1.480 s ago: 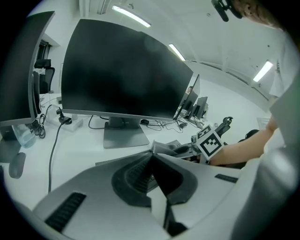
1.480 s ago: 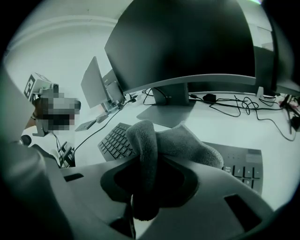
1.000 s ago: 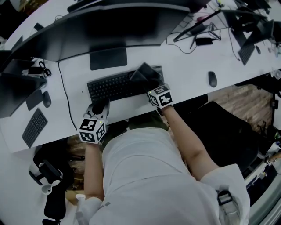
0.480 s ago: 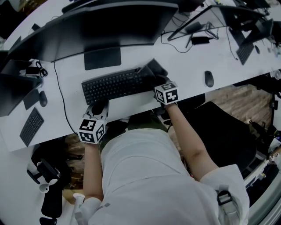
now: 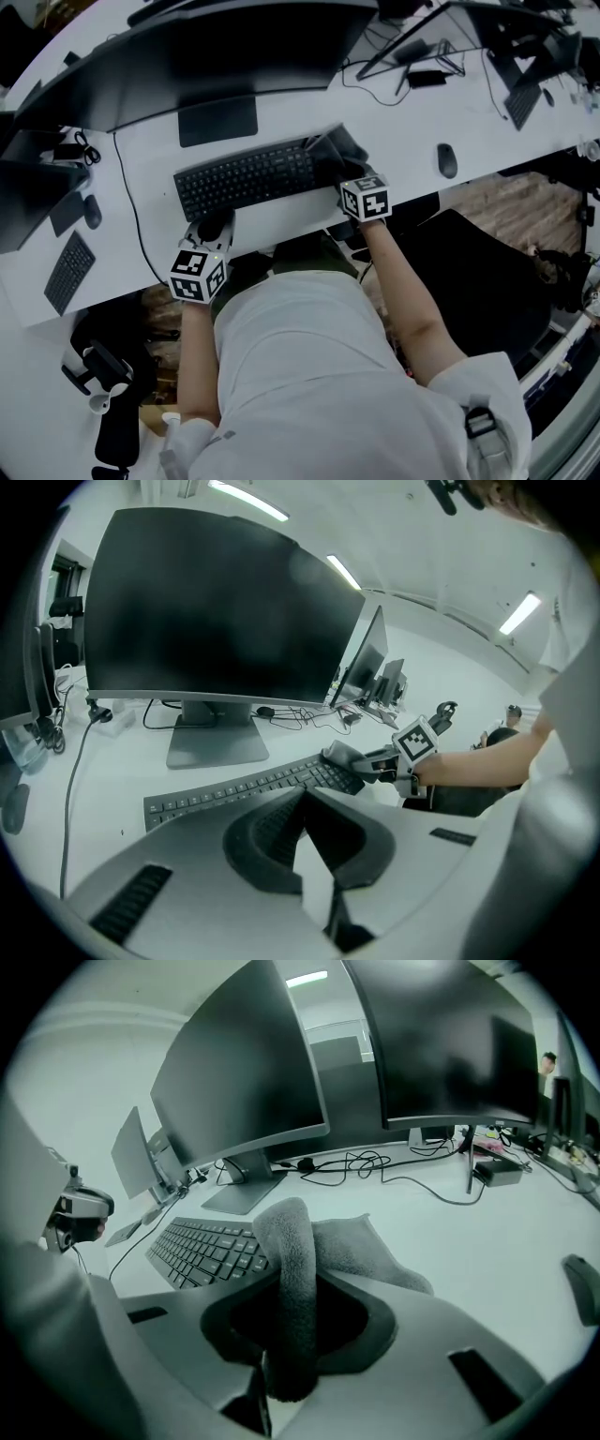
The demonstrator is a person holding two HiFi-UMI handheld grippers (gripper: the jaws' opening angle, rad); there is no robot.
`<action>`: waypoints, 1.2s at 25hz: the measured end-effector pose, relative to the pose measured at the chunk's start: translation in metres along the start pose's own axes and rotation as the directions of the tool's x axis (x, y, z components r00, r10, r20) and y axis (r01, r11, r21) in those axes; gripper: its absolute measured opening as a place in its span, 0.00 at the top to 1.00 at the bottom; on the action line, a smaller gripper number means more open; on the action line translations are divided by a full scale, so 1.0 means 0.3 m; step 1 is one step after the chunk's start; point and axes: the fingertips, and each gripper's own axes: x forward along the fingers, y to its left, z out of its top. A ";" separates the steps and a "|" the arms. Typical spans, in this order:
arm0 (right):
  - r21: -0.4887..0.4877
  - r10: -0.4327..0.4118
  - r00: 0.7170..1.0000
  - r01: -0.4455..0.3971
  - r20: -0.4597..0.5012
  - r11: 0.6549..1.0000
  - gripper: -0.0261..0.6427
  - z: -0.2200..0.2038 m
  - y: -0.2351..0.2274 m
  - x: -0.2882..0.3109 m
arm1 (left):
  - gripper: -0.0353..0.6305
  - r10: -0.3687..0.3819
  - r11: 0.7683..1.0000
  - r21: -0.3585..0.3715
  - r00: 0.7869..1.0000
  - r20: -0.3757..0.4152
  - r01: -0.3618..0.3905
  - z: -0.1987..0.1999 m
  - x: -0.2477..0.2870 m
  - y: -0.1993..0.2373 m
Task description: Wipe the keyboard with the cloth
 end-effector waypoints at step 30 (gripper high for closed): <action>0.048 -0.200 0.979 0.201 -0.030 0.978 0.82 -0.035 0.328 0.099 | 0.94 -0.075 0.994 0.076 0.996 -0.053 0.079 -0.084 -0.238 0.373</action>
